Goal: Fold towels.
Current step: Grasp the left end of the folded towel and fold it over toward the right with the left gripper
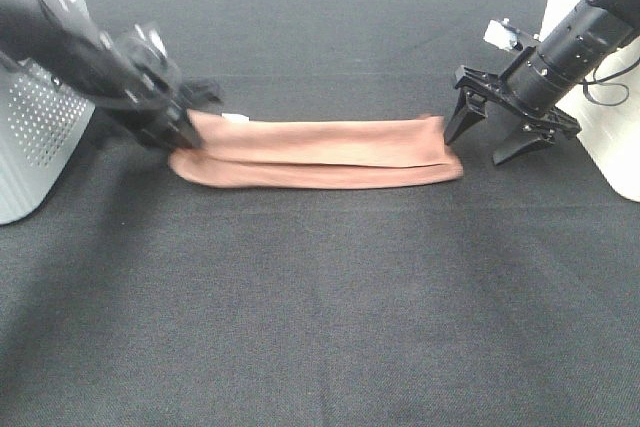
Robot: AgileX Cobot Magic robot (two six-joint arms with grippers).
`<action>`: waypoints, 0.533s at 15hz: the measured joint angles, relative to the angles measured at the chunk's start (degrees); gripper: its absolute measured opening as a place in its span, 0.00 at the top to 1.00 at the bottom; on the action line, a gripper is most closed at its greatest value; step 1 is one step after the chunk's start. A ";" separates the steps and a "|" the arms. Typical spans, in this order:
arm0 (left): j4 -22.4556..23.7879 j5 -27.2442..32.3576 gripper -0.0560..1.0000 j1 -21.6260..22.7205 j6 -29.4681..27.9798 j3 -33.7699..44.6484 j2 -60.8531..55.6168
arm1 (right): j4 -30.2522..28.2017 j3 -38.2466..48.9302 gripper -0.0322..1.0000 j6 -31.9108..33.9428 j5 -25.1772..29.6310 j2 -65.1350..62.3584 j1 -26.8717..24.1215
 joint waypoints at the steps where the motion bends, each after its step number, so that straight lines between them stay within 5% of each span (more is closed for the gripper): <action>1: 5.10 2.98 0.92 0.00 -4.18 -0.97 -1.49 | 0.00 0.00 0.28 0.00 0.00 0.00 0.00; 4: 15.41 11.80 0.92 0.00 -12.61 -6.47 -3.95 | 0.00 0.00 0.28 0.00 0.06 0.00 0.00; 8: 7.79 17.13 0.92 -2.01 -13.75 -12.61 -4.13 | 0.11 0.00 0.28 0.00 0.06 0.00 0.00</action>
